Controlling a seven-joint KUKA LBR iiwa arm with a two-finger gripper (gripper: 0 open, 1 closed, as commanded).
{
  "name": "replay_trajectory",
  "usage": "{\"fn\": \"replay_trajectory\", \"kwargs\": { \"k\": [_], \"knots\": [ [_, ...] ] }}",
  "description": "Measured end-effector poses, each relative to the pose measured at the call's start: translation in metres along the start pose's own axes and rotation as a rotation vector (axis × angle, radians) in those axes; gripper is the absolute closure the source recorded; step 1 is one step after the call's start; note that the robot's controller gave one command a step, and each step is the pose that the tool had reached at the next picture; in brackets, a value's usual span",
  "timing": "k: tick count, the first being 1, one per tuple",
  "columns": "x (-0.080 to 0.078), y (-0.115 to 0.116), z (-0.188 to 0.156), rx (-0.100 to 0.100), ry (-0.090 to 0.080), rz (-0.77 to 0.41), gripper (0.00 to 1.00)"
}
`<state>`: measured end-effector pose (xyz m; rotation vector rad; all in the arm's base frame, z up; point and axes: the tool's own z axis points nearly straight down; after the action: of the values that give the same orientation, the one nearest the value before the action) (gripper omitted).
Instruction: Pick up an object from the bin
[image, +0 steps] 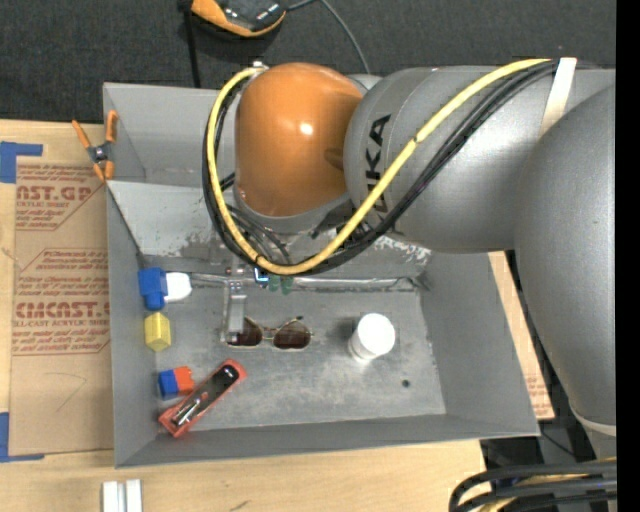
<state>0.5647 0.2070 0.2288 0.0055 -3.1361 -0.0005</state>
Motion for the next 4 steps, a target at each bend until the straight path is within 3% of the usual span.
{"fn": "replay_trajectory", "kwargs": {
  "k": [1, 2, 3, 4],
  "knots": [
    [0.000, -0.001, -0.001, 0.000, 0.000, 0.001, 0.00],
    [0.026, -0.004, -0.028, 0.001, 0.001, 0.043, 0.00],
    [0.022, -0.012, -0.006, -0.005, -0.015, 0.032, 0.00],
    [0.020, -0.004, 0.057, -0.001, -0.006, -0.102, 0.00]
  ]
}}
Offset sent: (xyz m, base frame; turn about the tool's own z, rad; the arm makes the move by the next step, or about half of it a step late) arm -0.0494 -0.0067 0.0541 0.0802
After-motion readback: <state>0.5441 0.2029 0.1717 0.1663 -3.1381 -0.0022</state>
